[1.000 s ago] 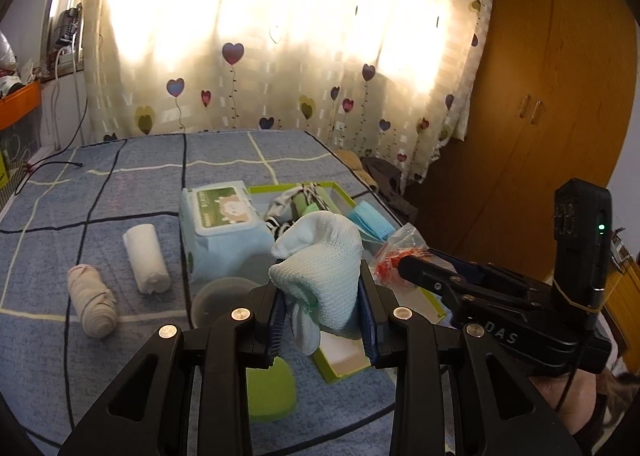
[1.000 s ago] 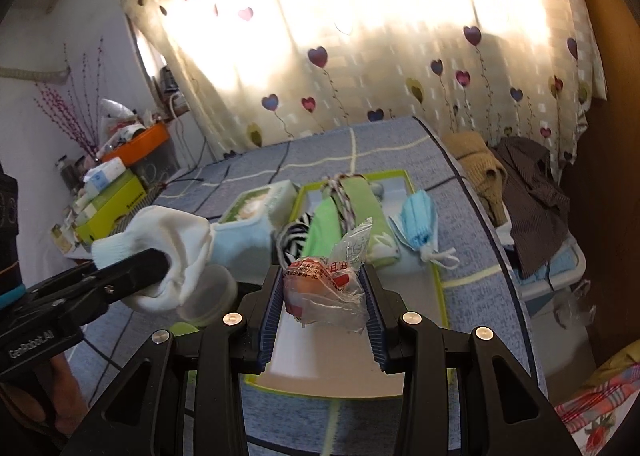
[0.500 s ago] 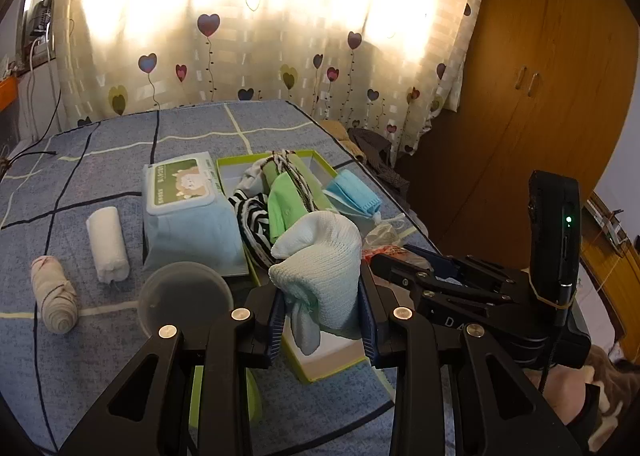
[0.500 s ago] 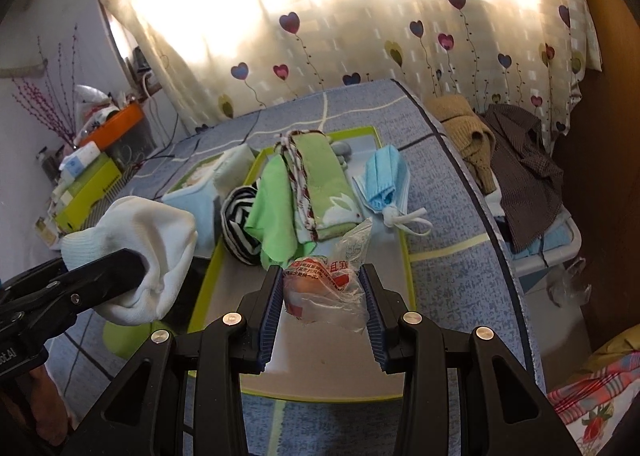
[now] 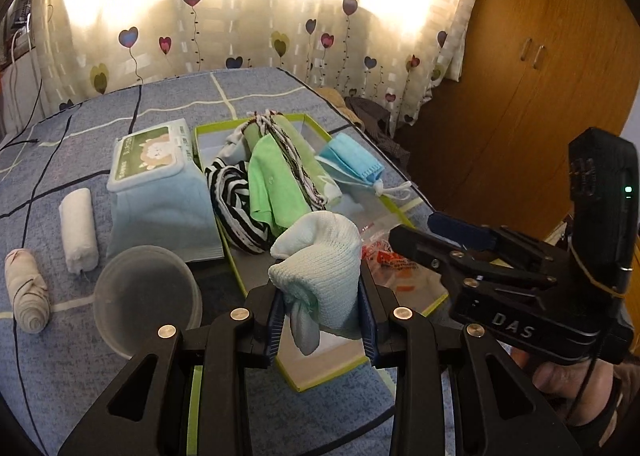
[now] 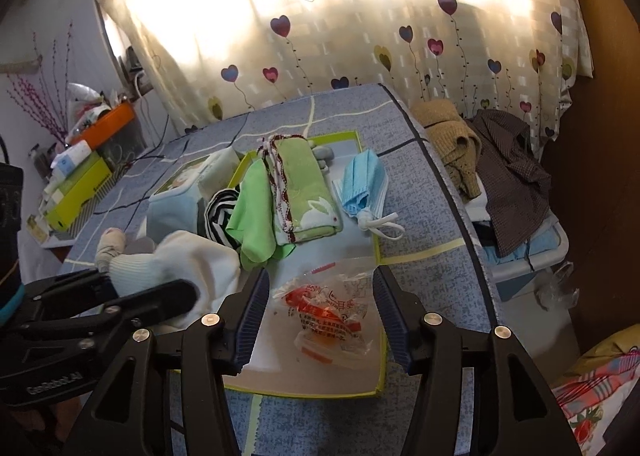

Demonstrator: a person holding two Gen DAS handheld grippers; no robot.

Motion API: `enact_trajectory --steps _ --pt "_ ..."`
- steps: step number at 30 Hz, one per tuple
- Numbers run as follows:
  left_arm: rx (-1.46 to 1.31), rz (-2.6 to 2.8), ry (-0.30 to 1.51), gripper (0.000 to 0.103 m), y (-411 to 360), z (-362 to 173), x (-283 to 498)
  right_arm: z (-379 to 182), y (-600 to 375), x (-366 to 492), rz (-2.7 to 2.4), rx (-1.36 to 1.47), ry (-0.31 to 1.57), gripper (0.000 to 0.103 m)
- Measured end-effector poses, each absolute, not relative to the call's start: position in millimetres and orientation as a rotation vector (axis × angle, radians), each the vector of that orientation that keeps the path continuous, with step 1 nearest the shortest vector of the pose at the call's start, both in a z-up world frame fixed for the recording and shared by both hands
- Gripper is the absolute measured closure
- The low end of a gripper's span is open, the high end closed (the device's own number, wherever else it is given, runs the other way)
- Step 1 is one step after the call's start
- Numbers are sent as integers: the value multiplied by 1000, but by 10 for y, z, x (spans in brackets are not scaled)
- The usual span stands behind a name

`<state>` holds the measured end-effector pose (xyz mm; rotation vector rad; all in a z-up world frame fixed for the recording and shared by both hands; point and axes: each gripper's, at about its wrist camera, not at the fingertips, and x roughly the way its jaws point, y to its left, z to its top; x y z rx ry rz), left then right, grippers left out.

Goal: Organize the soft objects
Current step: 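Lower both items into the box and open both grippers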

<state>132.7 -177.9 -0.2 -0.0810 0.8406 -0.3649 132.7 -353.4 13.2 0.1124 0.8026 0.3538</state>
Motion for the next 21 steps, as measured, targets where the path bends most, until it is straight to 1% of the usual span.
enact_trajectory --steps 13,17,21 --pt "-96 -372 866 63 -1788 -104 1413 115 -3478 1255 378 94 824 49" --pt "-102 -380 864 56 -1781 -104 1413 113 -3486 1251 370 98 827 49" --pt "-104 -395 859 55 -1791 -93 1407 135 -3508 1229 362 100 821 49"
